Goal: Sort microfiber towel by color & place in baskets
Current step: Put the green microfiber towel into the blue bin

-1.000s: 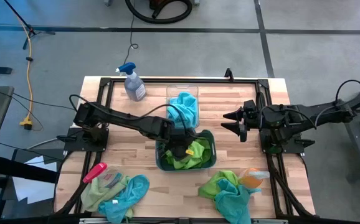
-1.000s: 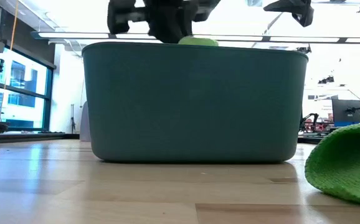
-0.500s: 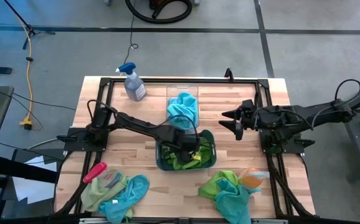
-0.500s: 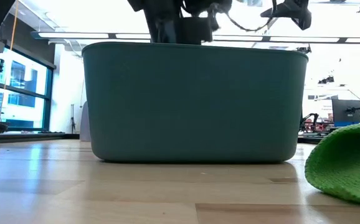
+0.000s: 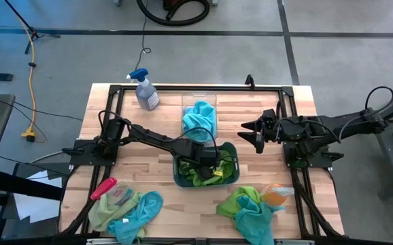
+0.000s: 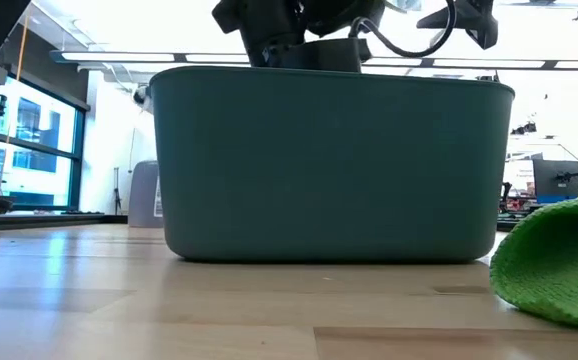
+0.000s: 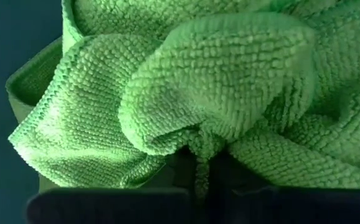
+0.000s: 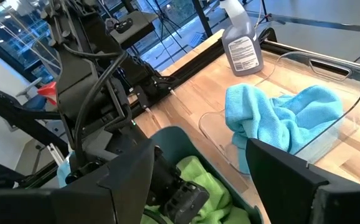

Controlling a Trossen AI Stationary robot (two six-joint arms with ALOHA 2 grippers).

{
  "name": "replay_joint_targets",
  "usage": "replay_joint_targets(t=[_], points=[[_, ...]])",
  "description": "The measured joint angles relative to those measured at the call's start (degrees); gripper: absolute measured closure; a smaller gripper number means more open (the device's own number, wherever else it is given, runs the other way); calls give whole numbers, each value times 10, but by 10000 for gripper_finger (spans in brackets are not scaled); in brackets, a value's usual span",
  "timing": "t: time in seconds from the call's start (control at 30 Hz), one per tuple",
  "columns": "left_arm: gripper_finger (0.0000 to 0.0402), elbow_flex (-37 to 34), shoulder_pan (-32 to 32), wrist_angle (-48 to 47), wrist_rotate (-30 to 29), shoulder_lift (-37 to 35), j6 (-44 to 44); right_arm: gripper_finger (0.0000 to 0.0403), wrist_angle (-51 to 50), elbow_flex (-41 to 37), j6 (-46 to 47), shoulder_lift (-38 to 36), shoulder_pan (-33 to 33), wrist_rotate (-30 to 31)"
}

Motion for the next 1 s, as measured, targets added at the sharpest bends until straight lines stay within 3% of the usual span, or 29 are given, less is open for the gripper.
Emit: replay_joint_targets(t=[0.57, 1.0], points=[[219, 9, -1, -17, -25, -3, -21, 149, 0, 0, 12, 0, 0, -2], [194, 90, 0, -94, -27, -2, -28, 149, 0, 0, 15, 0, 0, -2]])
